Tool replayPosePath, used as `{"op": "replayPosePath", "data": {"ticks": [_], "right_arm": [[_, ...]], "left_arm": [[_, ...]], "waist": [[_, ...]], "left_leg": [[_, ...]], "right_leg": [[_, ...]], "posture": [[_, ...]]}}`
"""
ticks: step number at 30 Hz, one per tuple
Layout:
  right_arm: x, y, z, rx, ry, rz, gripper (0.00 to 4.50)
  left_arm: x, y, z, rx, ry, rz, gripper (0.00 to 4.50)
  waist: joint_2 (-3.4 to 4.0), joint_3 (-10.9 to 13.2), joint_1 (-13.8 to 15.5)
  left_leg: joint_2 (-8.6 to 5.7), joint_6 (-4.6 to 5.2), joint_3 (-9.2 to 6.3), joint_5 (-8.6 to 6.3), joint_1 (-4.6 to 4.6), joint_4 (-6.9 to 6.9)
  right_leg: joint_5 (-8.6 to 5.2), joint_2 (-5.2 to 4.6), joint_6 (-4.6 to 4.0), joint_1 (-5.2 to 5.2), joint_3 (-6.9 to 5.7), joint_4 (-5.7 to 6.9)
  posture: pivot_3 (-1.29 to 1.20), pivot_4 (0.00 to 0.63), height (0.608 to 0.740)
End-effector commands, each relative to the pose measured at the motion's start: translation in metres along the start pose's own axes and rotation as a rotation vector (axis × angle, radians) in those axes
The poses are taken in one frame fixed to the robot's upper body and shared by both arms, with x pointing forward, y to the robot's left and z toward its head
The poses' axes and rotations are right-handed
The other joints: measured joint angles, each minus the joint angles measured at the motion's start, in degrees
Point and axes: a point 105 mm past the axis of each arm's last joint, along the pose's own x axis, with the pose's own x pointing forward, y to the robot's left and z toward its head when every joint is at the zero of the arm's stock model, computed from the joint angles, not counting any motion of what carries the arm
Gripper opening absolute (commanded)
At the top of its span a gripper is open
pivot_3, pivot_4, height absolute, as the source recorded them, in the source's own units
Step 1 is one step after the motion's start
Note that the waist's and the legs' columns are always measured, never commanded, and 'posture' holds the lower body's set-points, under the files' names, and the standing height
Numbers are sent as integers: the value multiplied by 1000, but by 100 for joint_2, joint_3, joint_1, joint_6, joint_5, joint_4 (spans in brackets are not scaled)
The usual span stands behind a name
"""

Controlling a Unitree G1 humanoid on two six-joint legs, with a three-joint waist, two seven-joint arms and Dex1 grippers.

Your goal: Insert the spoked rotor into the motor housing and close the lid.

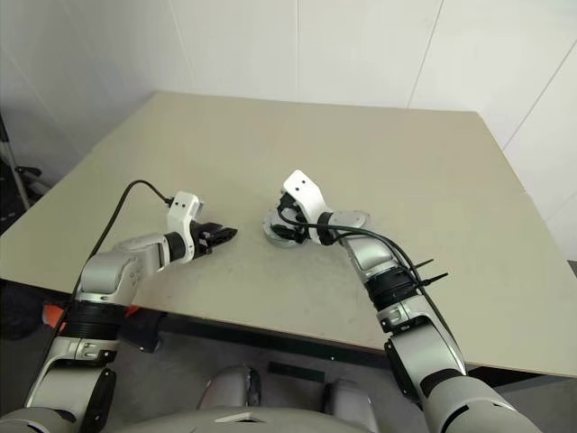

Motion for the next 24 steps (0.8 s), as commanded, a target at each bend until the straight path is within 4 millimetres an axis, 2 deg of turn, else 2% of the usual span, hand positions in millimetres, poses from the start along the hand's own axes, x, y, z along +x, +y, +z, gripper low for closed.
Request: {"op": "replayPosePath", "data": {"ticks": [1,6,11,18,24], "right_arm": [[-2,-4,-5,-33,39,-13,3158],[-3,1,-16,-50,84,19,3158],[-5,1,-41,-55,201,19,3158],[-6,-2,-48,32,213,9,3158],[-6,-5,-51,82,224,-2,3158]], "left_arm": [[-2,-2,14,41,-42,-2,2692],[-2,-3,14,40,-44,-3,2692],[0,-7,14,39,-46,-15,2692],[2,-15,14,33,-46,-40,2692],[9,-34,20,-14,-69,-108,2692]], "waist": [[0,0,0],[0,0,7],[-1,-1,17],[0,-2,28],[1,-4,28]], "left_leg": [[0,0,0,0,0,0],[-1,1,0,0,-1,-1],[-2,2,0,-1,0,-2],[-4,25,0,-16,23,-3],[-6,26,0,-16,25,-3]], "right_leg": [[0,0,0,0,0,0],[0,0,0,0,0,-1],[0,-1,0,4,0,-6],[-1,-3,1,32,0,-15],[-1,-5,1,35,0,-16]], "posture": [[0,0,740],[0,0,740],[0,0,740],[0,0,740],[0,0,740]]}}
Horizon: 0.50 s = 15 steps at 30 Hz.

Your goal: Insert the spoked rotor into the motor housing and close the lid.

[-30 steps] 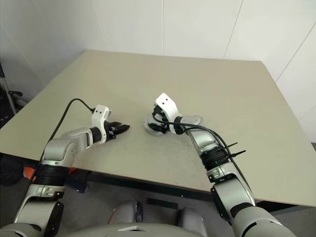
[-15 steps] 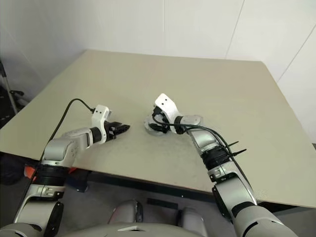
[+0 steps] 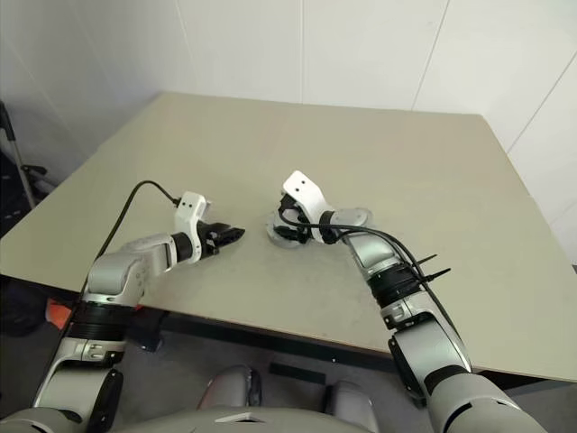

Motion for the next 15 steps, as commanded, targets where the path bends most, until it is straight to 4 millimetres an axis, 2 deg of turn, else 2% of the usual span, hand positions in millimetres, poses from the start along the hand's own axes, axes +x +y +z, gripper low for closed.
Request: {"op": "replayPosePath", "data": {"ticks": [1,5,10,15], "right_arm": [[-1,-2,-44,104,158,-15,3158],[-1,-2,-46,138,160,-11,3158],[0,-6,-48,148,170,-18,3158],[0,-8,-47,145,167,-24,3158]], "left_arm": [[3,-18,23,-3,-73,-65,2692],[8,-37,48,-129,-180,-145,2692],[20,-44,67,-220,-234,-161,2692],[32,-42,71,-327,-229,-161,2692]], "waist": [[2,-1,1],[2,-1,10],[3,-1,-1],[5,-5,-8]], "left_leg": [[0,0,0,0,2,0],[-1,0,0,0,14,0],[-1,0,0,-1,48,-7],[-3,-4,0,2,59,-34]], "right_leg": [[0,0,0,2,0,0],[-1,-2,2,19,0,-4],[-24,-2,42,46,0,-11],[-24,-1,43,57,0,-37]], "posture": [[0,0,740],[0,0,740],[0,0,740],[0,0,740]]}}
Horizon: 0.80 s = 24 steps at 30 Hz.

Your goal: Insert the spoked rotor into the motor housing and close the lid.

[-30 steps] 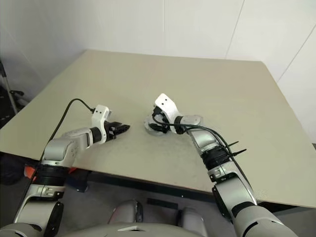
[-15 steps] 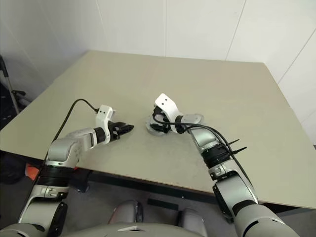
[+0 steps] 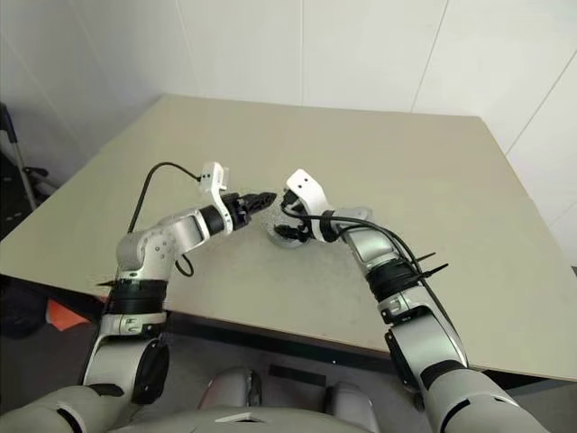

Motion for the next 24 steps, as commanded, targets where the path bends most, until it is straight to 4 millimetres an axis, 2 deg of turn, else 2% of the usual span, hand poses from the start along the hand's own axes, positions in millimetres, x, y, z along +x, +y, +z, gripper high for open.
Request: {"op": "replayPosePath", "data": {"ticks": [1,5,6,8,14,17,24], "right_arm": [[-2,-8,-44,77,152,-47,3158],[-2,-9,-42,75,146,-54,3158],[-2,-9,-42,75,145,-55,3158],[-2,-10,-41,71,142,-61,3158],[-3,-10,-41,66,136,-69,3158],[-3,-10,-40,65,133,-69,3158],[-2,-9,-39,60,129,-67,3158]], "left_arm": [[6,4,6,-70,-10,10,2692],[12,18,-8,-154,43,56,2692],[13,20,-10,-169,50,63,2509],[14,22,-14,-201,60,60,2086],[12,23,-19,-243,72,35,34],[11,22,-21,-244,84,26,34],[11,31,-39,-255,176,100,34]], "waist": [[-2,-4,-2],[-3,-5,0],[-3,-5,1],[-3,-5,0],[-3,-4,3],[-3,-4,3],[-3,-5,3]], "left_leg": [[-1,-4,0,3,5,-19],[-5,-25,1,17,7,-43],[-5,-26,1,18,7,-45],[-4,-27,1,18,7,-48],[-4,-28,1,19,7,-52],[-4,-28,1,19,7,-54],[-5,-29,1,19,8,-63]], "right_leg": [[1,1,0,6,-2,-22],[2,1,1,5,-2,-34],[2,1,1,6,-2,-34],[2,1,1,4,-3,-34],[2,0,1,5,-3,-37],[2,0,2,5,-3,-38],[1,0,2,5,-3,-49]], "posture": [[0,0,740],[0,0,740],[0,0,740],[0,0,740],[0,0,740],[0,0,740],[0,0,740]]}}
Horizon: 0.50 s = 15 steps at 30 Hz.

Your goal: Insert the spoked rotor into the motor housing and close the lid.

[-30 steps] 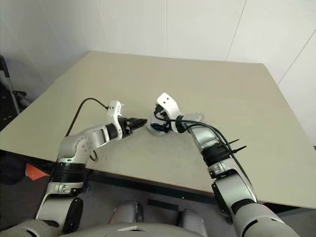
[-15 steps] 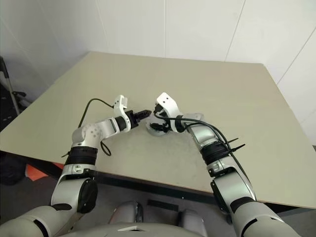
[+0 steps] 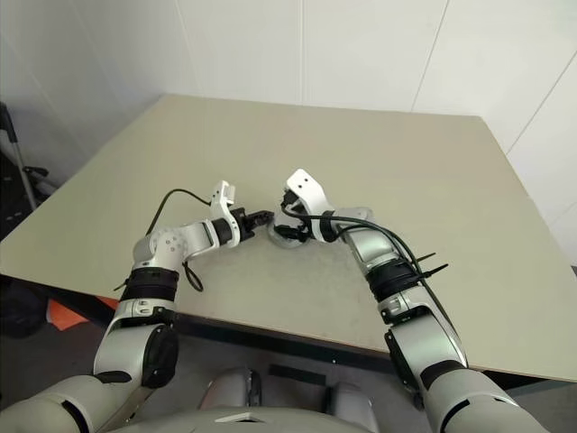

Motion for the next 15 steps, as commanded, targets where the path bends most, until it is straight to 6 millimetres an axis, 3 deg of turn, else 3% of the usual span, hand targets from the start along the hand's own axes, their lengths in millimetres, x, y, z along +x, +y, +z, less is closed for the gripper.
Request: {"op": "replayPosePath", "data": {"ticks": [1,7,15], "right_arm": [[-2,-8,-38,55,134,-64,3158],[-2,-7,-40,87,138,-58,3158],[-2,-6,-39,95,139,-43,3158]], "left_arm": [[1,5,-1,10,31,46,34],[0,10,-3,-3,45,75,34],[0,2,-7,-14,72,44,34]], "waist": [[0,0,0],[0,0,0],[2,-3,0]], "left_leg": [[0,0,0,0,0,0],[0,0,0,0,1,-5],[-1,0,0,0,14,-22]], "right_leg": [[0,0,0,0,0,-1],[-1,0,1,0,0,-8],[-2,0,3,11,-1,-30]], "posture": [[0,0,740],[0,0,740],[0,0,740]]}}
